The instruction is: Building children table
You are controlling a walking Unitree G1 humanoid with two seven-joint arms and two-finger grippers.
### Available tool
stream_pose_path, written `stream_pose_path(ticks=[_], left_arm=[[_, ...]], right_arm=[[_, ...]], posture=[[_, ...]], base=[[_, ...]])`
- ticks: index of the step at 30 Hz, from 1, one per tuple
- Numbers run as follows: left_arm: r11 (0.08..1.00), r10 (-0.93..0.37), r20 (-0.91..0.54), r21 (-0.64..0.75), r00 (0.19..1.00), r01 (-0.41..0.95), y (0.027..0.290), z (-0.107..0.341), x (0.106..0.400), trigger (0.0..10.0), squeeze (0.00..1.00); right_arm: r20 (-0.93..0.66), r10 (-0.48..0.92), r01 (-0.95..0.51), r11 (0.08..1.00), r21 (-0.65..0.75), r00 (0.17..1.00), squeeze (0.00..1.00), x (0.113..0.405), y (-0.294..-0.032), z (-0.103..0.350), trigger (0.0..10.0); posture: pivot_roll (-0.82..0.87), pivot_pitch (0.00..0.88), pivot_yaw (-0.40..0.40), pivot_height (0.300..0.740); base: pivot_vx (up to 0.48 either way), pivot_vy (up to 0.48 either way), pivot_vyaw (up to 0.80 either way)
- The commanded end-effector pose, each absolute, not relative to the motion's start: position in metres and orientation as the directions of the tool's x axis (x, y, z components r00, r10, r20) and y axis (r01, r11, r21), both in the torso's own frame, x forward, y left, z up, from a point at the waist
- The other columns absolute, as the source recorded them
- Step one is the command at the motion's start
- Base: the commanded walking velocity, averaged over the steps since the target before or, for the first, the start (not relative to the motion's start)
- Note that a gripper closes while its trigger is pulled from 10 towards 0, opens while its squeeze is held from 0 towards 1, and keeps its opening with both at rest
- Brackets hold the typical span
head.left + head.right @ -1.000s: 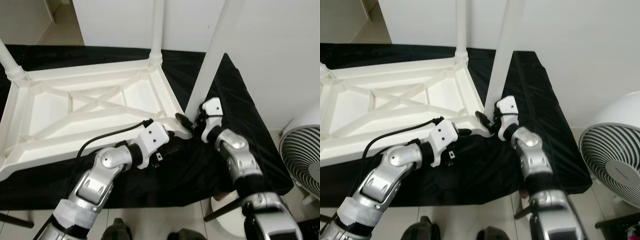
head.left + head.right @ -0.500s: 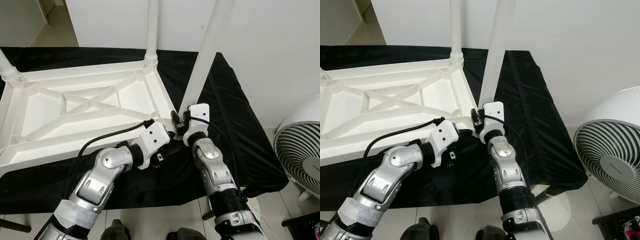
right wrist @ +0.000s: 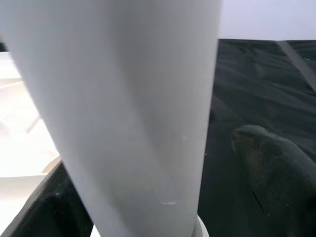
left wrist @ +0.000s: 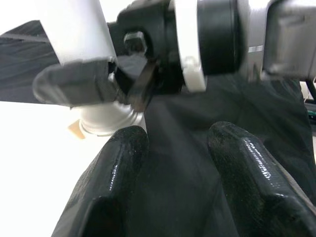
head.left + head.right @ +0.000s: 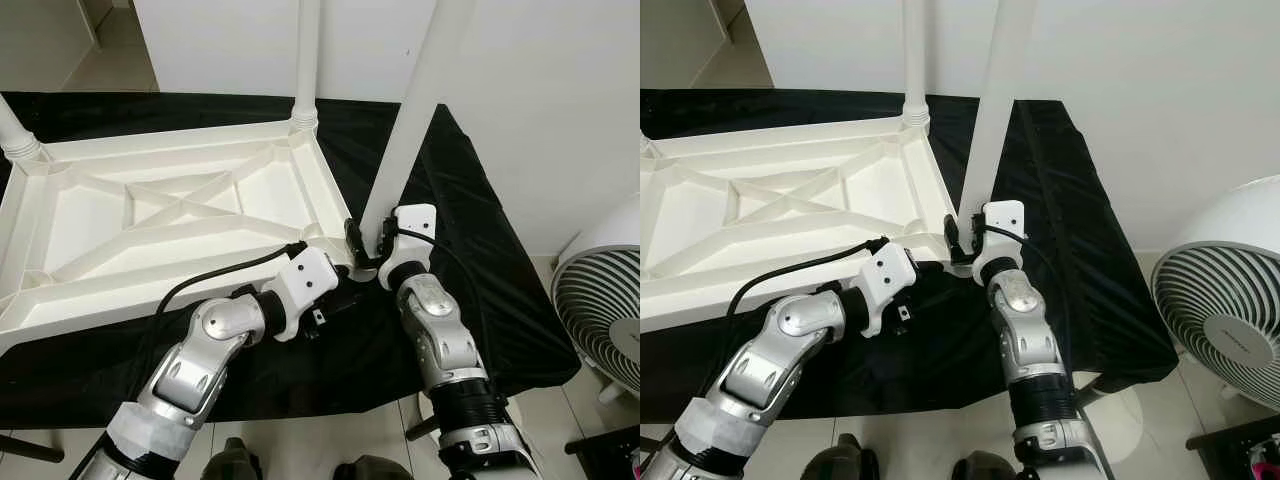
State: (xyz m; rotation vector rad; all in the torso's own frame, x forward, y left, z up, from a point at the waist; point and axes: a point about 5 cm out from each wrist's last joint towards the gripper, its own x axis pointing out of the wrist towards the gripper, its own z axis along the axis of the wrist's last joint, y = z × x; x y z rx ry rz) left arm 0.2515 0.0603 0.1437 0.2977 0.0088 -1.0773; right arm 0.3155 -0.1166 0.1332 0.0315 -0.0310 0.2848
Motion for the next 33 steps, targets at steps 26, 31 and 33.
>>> stream_pose_path(ticks=[26, 31, 33], left_arm=[[0.470, -0.849, -0.130, 0.256, 0.512, 0.845, 0.062, 0.150, 0.257, 10.0, 0.00], [0.475, -0.846, -0.130, 0.255, 0.517, 0.842, 0.062, 0.150, 0.257, 10.0, 0.00], [0.476, -0.846, -0.130, 0.254, 0.517, 0.842, 0.063, 0.150, 0.256, 10.0, 0.00]], right_arm=[[-0.051, 0.758, -0.758, 0.641, -0.124, 0.650, 0.00, 0.340, -0.121, 0.133, 0.0], [-0.059, 0.755, -0.756, 0.645, -0.113, 0.653, 0.00, 0.341, -0.123, 0.131, 0.0], [-0.062, 0.749, -0.750, 0.651, -0.111, 0.660, 0.00, 0.341, -0.124, 0.130, 0.0]], posture=[[0.01, 0.000, -0.027, 0.740], [0.02, 0.000, -0.031, 0.740], [0.01, 0.000, -0.032, 0.740]], base=[[0.000, 0.000, 0.00], [0.000, 0.000, 0.00], [0.000, 0.000, 0.00]])
